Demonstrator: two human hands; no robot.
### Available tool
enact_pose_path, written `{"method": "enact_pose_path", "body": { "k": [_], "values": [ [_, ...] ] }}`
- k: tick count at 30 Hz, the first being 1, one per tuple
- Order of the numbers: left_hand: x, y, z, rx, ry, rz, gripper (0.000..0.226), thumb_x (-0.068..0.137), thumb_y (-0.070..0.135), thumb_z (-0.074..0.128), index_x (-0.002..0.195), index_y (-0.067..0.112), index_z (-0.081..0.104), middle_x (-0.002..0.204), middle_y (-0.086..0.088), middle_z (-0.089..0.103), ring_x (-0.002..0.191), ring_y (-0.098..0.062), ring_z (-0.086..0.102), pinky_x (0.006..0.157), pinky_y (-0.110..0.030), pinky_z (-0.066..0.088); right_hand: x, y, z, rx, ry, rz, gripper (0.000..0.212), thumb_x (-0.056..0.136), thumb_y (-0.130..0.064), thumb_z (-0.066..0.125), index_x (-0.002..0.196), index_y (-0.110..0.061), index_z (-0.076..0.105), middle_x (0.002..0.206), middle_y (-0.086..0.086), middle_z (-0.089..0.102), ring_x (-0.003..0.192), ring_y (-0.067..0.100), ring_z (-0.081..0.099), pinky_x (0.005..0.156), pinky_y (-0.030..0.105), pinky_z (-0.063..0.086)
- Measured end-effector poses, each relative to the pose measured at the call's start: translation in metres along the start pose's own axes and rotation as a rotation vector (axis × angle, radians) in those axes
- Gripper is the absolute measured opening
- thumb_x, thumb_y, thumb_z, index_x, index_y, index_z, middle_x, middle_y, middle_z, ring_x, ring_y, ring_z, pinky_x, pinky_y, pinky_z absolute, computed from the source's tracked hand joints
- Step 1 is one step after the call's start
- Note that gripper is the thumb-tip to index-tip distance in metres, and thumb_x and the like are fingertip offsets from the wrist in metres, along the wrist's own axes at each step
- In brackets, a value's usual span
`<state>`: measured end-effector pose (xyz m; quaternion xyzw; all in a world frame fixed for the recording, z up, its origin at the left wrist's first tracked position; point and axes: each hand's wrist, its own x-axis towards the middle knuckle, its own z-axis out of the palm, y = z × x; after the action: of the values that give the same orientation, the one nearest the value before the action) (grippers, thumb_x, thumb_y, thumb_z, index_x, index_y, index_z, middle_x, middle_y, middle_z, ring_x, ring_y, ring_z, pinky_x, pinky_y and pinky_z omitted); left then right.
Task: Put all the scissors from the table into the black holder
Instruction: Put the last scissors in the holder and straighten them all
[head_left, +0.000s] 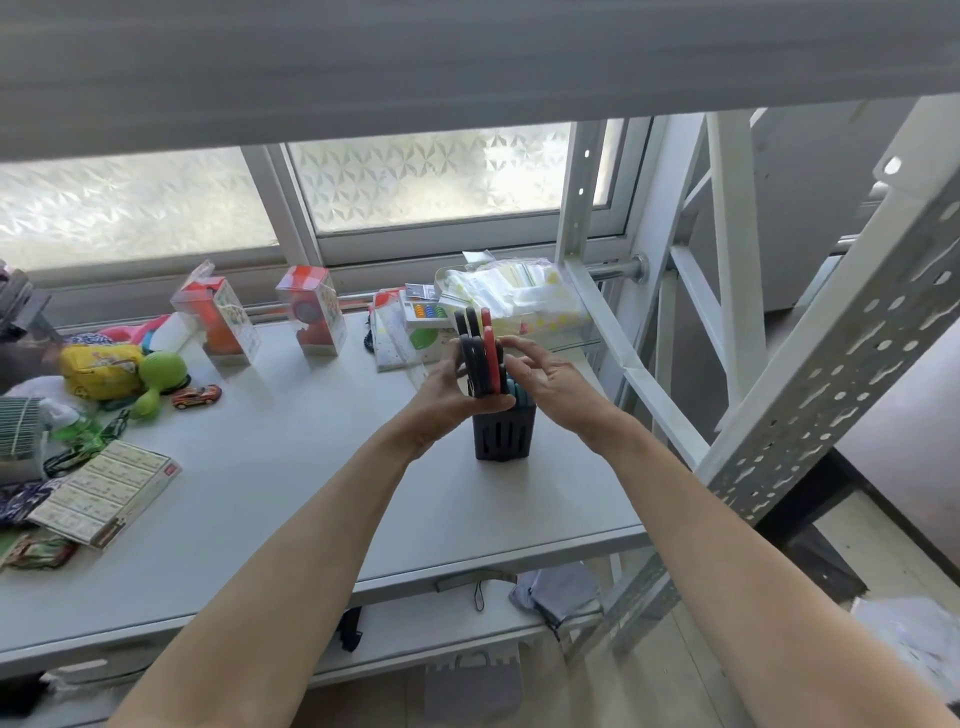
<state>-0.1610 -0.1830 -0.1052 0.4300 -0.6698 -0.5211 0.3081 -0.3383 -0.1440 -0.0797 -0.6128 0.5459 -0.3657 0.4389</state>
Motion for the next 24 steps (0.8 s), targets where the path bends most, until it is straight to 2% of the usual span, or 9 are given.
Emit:
{"method": "enact_pose_path", "body": {
  "k": [2,4,5,8,10,12,16,21,24],
  "values": [
    [-0.001,-0.002,0.000,0.001,-0.059,-0.038,0.068,0.073,0.019,0.084,0.133,0.021,0.053,0.116,0.012,0.066,0.108,0.007,0.058,0.094,-0.019,0.049,0.000,0.006,0.002,-0.017,-0.014,0.007,0.031,0.101,-0.033,0.049,0.132,-0.031,0.053,0.111,0.003,0.063,0.101,0.013,0.057,0.071,0.014,0.042],
    [-0.002,-0.005,0.001,-0.021,-0.086,-0.045,0.057,0.076,0.011,0.081,0.128,0.013,0.059,0.110,0.005,0.070,0.097,0.007,0.065,0.082,-0.014,0.053,-0.003,0.013,0.008,0.004,-0.010,0.018,0.022,0.102,-0.027,0.048,0.122,-0.032,0.056,0.097,-0.011,0.060,0.090,0.006,0.055,0.063,0.006,0.042],
    [-0.002,-0.006,0.002,-0.030,-0.080,-0.043,0.053,0.077,0.009,0.080,0.126,0.010,0.060,0.107,0.004,0.070,0.093,0.009,0.066,0.078,-0.010,0.052,-0.004,0.016,0.010,0.024,-0.002,0.025,0.020,0.103,-0.027,0.047,0.118,-0.035,0.056,0.096,-0.015,0.059,0.091,0.006,0.056,0.063,0.006,0.043],
    [-0.004,-0.005,0.005,-0.042,-0.051,-0.037,0.048,0.078,0.005,0.078,0.123,0.005,0.060,0.103,0.006,0.069,0.088,0.013,0.065,0.073,-0.005,0.049,-0.005,0.018,0.015,0.072,0.032,0.035,0.021,0.102,-0.029,0.047,0.118,-0.039,0.058,0.100,-0.014,0.060,0.101,0.013,0.059,0.075,0.019,0.048],
    [-0.003,-0.005,0.004,-0.040,-0.037,-0.026,0.050,0.078,0.002,0.078,0.124,0.004,0.059,0.101,0.010,0.070,0.086,0.015,0.065,0.071,-0.003,0.049,-0.004,0.017,0.012,0.074,0.039,0.054,0.031,0.100,-0.033,0.050,0.130,-0.038,0.052,0.106,-0.008,0.059,0.108,0.017,0.058,0.090,0.032,0.051],
    [-0.002,-0.003,0.004,-0.021,-0.040,-0.017,0.052,0.078,0.005,0.078,0.126,0.007,0.058,0.107,0.009,0.070,0.089,0.015,0.064,0.074,-0.003,0.049,-0.003,0.017,0.009,0.081,0.039,0.089,0.050,0.098,-0.037,0.053,0.145,-0.039,0.036,0.119,-0.001,0.055,0.114,0.020,0.057,0.099,0.037,0.047],
    [-0.003,-0.005,0.001,0.023,-0.081,-0.035,0.054,0.079,0.017,0.079,0.130,0.016,0.059,0.116,0.006,0.069,0.095,0.009,0.064,0.075,-0.003,0.049,-0.002,0.021,0.008,0.125,0.059,0.164,0.071,0.093,-0.045,0.058,0.153,-0.032,0.021,0.130,-0.003,0.048,0.120,0.021,0.053,0.096,0.039,0.049],
    [-0.003,-0.006,-0.004,0.044,-0.128,-0.068,0.056,0.079,0.022,0.079,0.131,0.017,0.059,0.112,0.009,0.068,0.093,0.012,0.064,0.073,-0.003,0.048,-0.003,0.028,0.007,0.177,0.050,0.224,0.063,0.090,-0.054,0.056,0.144,-0.027,0.038,0.135,0.002,0.055,0.119,0.017,0.055,0.098,0.044,0.051],
    [-0.002,-0.007,-0.005,0.036,-0.138,-0.097,0.060,0.079,0.026,0.079,0.133,0.018,0.057,0.116,0.007,0.067,0.105,0.001,0.062,0.080,-0.009,0.048,-0.006,0.029,0.008,0.192,0.048,0.217,0.054,0.090,-0.060,0.052,0.134,-0.028,0.051,0.131,0.001,0.058,0.122,0.017,0.055,0.099,0.045,0.051]
  ]
}}
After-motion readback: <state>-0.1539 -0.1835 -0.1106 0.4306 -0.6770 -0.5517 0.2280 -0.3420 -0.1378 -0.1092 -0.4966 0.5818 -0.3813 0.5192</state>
